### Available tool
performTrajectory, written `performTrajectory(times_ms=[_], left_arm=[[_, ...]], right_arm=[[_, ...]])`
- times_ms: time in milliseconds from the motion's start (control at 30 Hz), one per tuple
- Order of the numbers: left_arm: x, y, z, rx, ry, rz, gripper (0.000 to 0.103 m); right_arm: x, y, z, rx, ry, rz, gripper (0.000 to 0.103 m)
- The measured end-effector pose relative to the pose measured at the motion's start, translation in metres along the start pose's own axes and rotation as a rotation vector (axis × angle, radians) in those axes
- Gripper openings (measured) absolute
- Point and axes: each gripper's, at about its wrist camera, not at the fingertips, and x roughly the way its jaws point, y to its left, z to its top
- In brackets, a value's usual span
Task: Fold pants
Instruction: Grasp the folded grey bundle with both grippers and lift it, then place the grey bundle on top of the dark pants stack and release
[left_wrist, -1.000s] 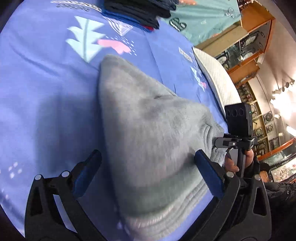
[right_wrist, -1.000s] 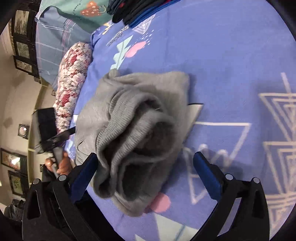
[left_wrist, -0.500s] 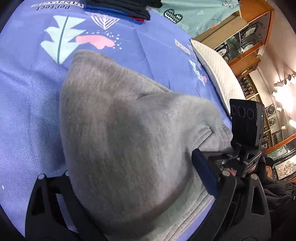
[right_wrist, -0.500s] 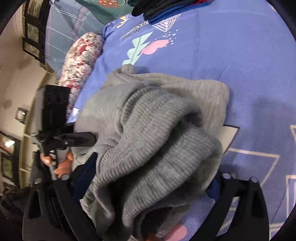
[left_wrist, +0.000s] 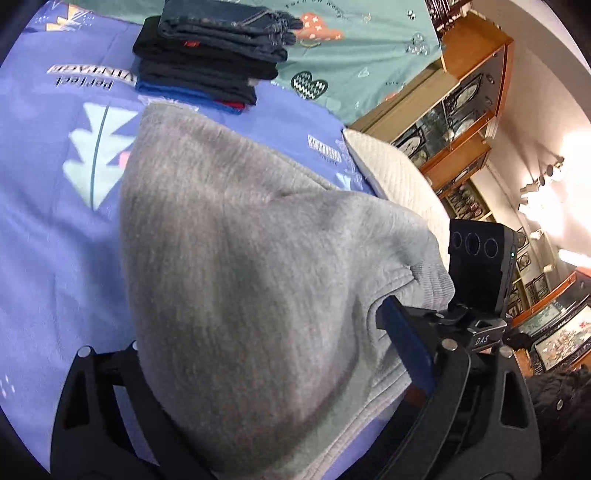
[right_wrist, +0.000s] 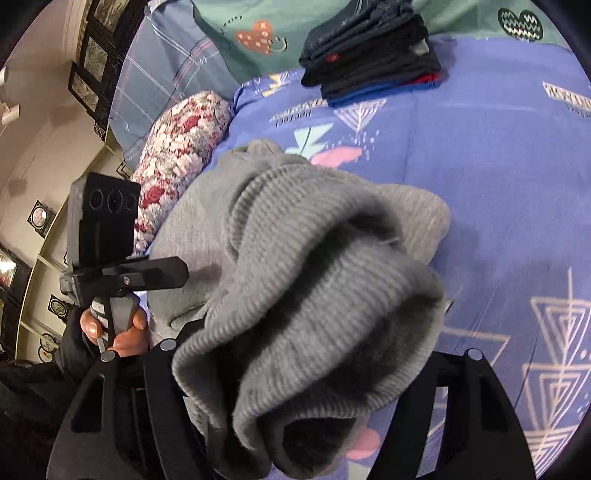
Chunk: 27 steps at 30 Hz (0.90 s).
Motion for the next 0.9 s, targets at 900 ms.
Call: performTrajectory(times_ms=[900], left_arm=[[0.089,0.125,0.404,-0.224,-0.226,0.132,0.101]], right_arm=[[0.097,-0.105,0.421,-0.080,-0.423,-0.413,0.093]])
